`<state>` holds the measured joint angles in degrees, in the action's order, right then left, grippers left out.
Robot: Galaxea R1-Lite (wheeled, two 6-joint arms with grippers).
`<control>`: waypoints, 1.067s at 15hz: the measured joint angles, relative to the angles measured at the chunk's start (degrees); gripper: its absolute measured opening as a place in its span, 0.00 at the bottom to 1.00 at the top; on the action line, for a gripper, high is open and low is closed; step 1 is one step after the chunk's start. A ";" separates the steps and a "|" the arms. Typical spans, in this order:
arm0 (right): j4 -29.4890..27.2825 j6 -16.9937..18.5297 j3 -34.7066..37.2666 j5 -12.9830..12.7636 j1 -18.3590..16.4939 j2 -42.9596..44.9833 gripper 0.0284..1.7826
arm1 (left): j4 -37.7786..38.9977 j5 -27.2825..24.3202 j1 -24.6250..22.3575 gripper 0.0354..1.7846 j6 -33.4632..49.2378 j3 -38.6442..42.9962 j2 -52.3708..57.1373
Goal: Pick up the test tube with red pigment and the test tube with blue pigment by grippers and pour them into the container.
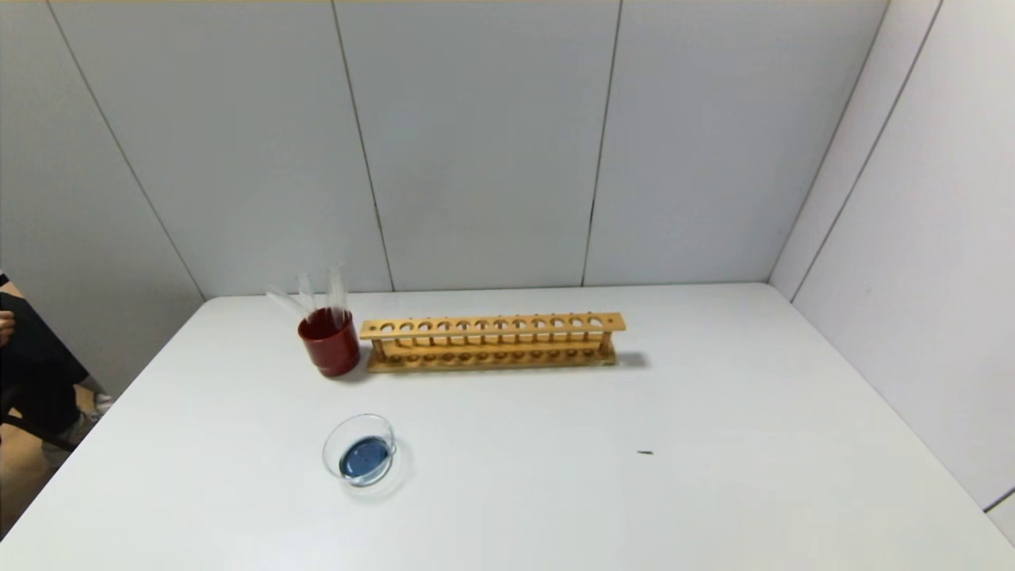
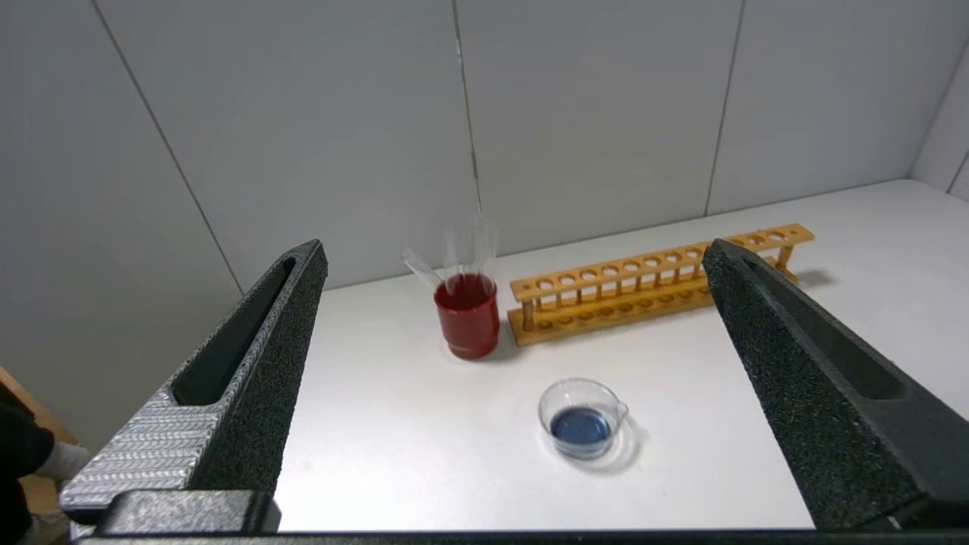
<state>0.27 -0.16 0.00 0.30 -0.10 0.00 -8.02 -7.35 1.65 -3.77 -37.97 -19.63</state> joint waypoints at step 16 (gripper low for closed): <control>0.02 0.02 0.00 0.02 0.00 0.00 0.98 | -1.65 10.19 -1.69 0.98 9.13 33.29 19.79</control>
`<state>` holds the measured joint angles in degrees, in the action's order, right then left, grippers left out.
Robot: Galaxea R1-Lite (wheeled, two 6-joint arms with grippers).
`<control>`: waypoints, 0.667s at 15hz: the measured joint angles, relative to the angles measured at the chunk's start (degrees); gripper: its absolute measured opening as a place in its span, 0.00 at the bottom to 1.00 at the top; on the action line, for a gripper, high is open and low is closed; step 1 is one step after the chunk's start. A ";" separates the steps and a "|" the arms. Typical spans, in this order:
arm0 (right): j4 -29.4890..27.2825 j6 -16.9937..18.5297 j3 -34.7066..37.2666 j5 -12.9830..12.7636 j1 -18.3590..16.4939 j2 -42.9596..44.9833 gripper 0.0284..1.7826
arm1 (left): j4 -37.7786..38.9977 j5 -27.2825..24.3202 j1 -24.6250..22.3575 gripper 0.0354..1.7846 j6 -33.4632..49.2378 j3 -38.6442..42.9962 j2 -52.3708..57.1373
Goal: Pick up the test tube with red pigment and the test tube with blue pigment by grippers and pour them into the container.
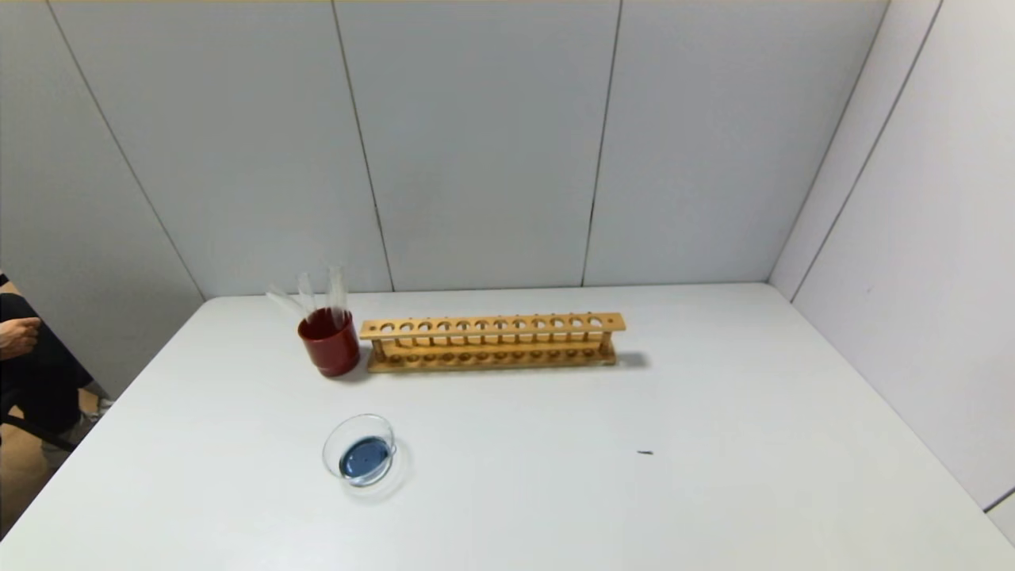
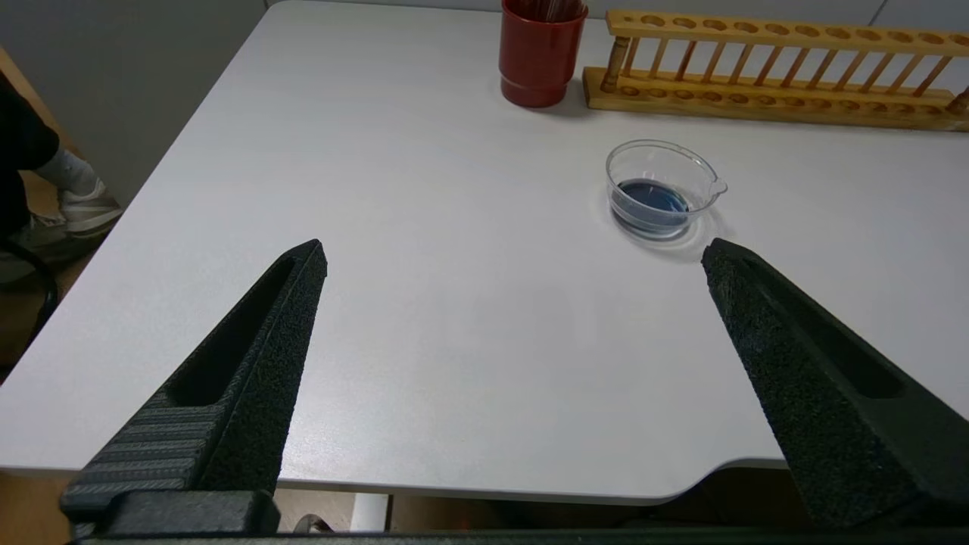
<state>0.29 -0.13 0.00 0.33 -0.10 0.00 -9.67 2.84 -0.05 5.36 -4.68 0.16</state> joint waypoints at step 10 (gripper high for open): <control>0.04 -0.02 0.00 -0.02 0.00 0.00 0.98 | -6.58 -2.32 -0.02 0.98 -9.47 -1.71 0.00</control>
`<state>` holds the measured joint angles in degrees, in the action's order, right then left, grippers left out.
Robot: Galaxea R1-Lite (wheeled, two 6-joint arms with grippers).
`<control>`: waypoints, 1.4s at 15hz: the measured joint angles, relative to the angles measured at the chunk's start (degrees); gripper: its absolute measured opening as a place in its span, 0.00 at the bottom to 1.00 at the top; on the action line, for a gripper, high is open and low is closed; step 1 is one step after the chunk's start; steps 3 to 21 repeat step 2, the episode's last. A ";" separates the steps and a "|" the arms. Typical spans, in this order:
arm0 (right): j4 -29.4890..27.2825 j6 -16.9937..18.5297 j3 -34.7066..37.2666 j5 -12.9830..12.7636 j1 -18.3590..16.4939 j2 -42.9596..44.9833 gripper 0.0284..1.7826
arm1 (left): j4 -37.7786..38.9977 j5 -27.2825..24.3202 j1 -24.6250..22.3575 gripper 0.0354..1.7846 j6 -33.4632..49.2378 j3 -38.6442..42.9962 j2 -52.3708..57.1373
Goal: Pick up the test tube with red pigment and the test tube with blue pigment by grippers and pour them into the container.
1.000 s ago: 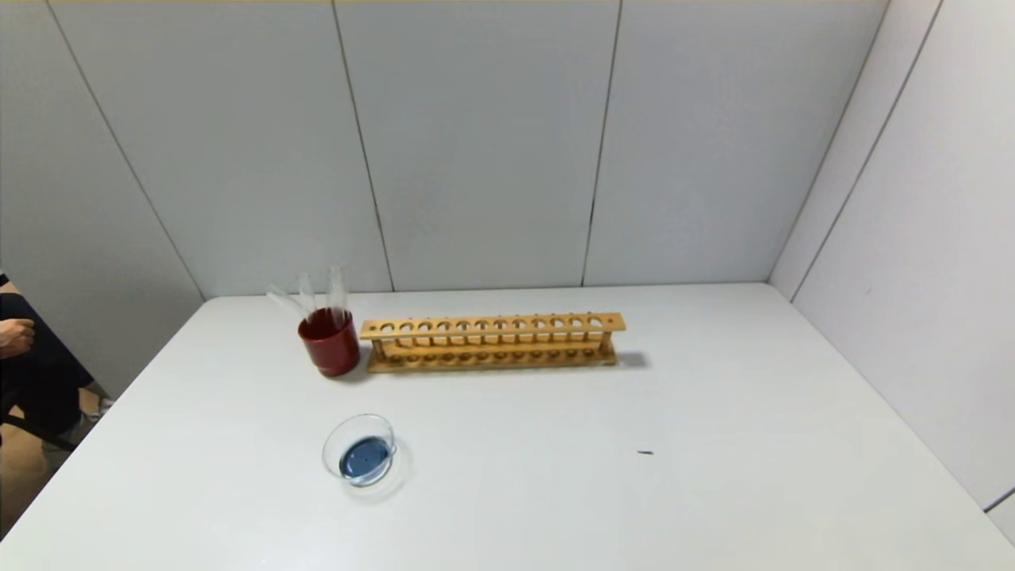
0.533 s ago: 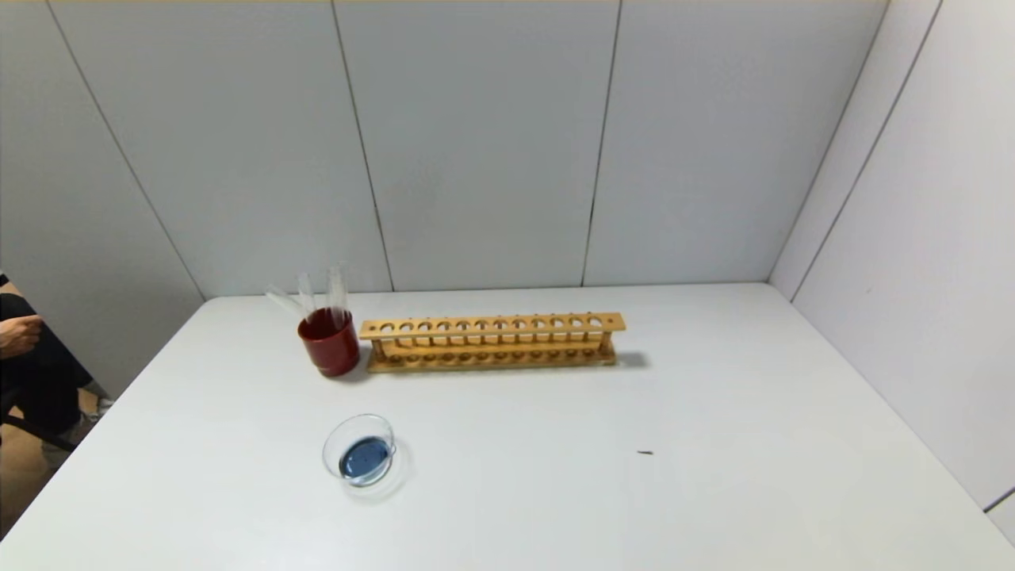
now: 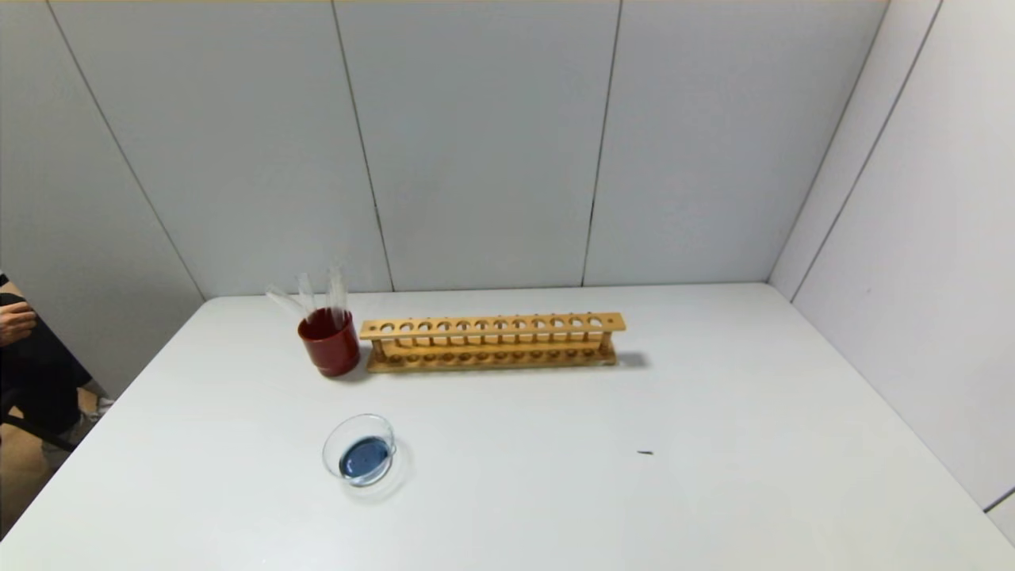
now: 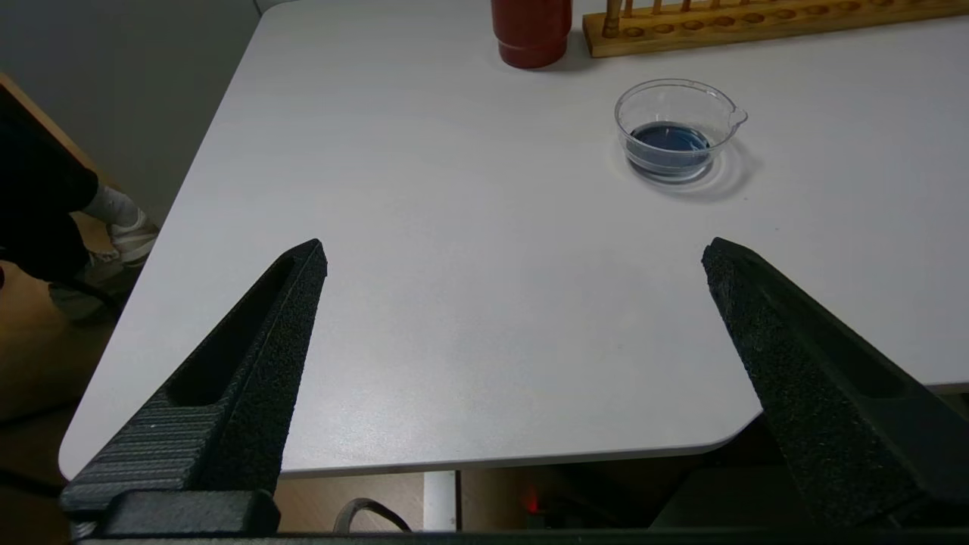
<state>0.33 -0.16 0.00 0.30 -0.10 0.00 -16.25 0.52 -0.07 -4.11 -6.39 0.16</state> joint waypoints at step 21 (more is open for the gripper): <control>-0.02 0.00 0.00 0.00 0.00 0.00 0.98 | -0.12 -0.04 0.00 0.98 1.19 -0.11 0.00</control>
